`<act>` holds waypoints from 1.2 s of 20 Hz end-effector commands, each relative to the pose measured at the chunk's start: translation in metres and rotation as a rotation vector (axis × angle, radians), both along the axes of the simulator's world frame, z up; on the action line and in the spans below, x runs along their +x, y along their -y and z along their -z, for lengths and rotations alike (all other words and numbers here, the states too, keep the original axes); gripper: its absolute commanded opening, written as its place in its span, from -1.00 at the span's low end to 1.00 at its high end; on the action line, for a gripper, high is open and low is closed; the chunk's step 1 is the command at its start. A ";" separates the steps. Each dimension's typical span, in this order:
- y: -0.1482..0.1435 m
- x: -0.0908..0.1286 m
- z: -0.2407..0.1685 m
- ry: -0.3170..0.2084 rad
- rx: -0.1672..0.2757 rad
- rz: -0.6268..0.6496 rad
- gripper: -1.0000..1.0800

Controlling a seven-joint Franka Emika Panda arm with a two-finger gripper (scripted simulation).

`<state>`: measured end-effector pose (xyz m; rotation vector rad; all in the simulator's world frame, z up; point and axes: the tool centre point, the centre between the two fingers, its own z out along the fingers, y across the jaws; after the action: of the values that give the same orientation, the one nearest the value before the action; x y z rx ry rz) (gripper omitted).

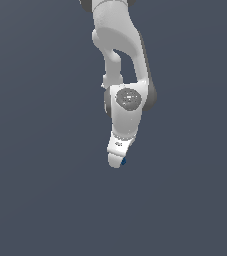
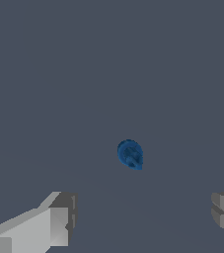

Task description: Pick up the object and move it to a goal position.

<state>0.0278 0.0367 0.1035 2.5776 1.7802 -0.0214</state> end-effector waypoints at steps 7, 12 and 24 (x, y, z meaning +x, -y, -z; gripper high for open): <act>-0.007 0.005 0.008 0.002 0.011 -0.181 0.92; -0.010 0.006 0.010 0.004 0.015 -0.236 0.92; -0.011 0.006 0.025 0.004 0.016 -0.251 0.92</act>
<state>0.0346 0.0470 0.0844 2.3410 2.0936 0.0009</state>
